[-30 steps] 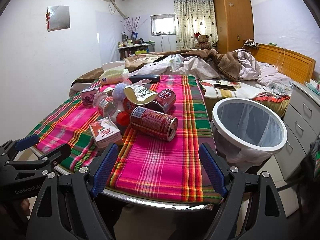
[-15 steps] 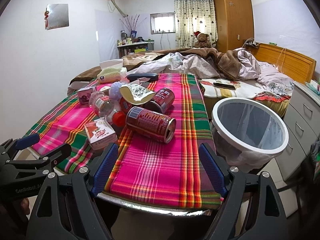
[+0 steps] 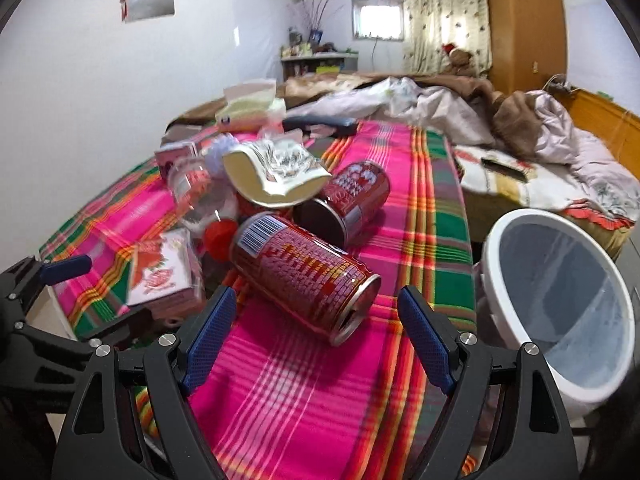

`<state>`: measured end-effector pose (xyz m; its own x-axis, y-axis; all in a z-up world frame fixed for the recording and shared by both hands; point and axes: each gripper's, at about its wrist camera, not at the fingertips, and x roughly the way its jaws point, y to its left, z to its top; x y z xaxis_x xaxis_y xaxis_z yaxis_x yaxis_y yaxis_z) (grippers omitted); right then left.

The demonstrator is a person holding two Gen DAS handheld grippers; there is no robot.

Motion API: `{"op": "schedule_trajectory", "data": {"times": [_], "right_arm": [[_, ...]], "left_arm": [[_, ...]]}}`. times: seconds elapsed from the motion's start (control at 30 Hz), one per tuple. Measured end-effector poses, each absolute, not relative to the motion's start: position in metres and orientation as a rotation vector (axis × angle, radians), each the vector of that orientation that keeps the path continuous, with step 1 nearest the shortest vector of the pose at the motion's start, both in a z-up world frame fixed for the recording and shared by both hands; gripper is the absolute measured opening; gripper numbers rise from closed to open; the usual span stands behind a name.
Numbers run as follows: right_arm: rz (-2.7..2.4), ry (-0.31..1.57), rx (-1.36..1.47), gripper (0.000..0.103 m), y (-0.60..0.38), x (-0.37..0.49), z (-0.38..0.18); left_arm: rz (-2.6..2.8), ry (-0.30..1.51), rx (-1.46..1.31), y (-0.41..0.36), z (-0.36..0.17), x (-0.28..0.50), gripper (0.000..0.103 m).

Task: Collect trash
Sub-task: 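Grasp the red can with the right tool while the left tool grasps the strawberry milk carton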

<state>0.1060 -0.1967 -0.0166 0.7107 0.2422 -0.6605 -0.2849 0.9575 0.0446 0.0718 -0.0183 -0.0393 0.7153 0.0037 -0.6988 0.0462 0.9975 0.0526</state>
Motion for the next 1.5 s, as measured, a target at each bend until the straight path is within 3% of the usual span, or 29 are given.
{"op": "schedule_trajectory", "data": {"times": [0.33,0.47,0.7,1.0,1.03,1.1,1.13,1.37,1.5], "right_arm": [[0.413,0.761,-0.125,0.084,-0.186,0.111,-0.017],[0.447,0.787,-0.163,0.072,-0.180,0.106,-0.016],[0.476,0.740,-0.264,0.073,-0.171,0.110,-0.006],[0.548,0.795,-0.245,0.072,-0.169,0.127,-0.013],[0.549,0.792,-0.248,0.071,-0.169,0.125,-0.013],[0.536,0.786,-0.259,0.059,-0.169,0.124,-0.012],[0.523,0.788,-0.258,0.059,-0.170,0.125,-0.012],[0.483,0.791,-0.195,0.058,-0.181,0.126,-0.013],[0.465,0.792,-0.147,0.058,-0.185,0.125,-0.015]], "left_arm": [[0.083,0.778,0.043,0.016,-0.037,0.076,0.103],[0.069,0.796,-0.002,0.029,-0.035,0.079,0.103],[-0.122,0.775,-0.127,0.022,-0.018,0.079,0.103],[-0.177,0.829,-0.071,-0.003,-0.026,0.096,0.103],[-0.175,0.831,-0.073,-0.003,-0.027,0.097,0.103],[-0.164,0.833,-0.076,-0.002,-0.027,0.102,0.103],[-0.162,0.835,-0.078,-0.001,-0.027,0.105,0.103],[-0.159,0.875,-0.056,-0.005,-0.037,0.118,0.095],[-0.161,0.898,-0.058,-0.007,-0.042,0.124,0.081]]}}
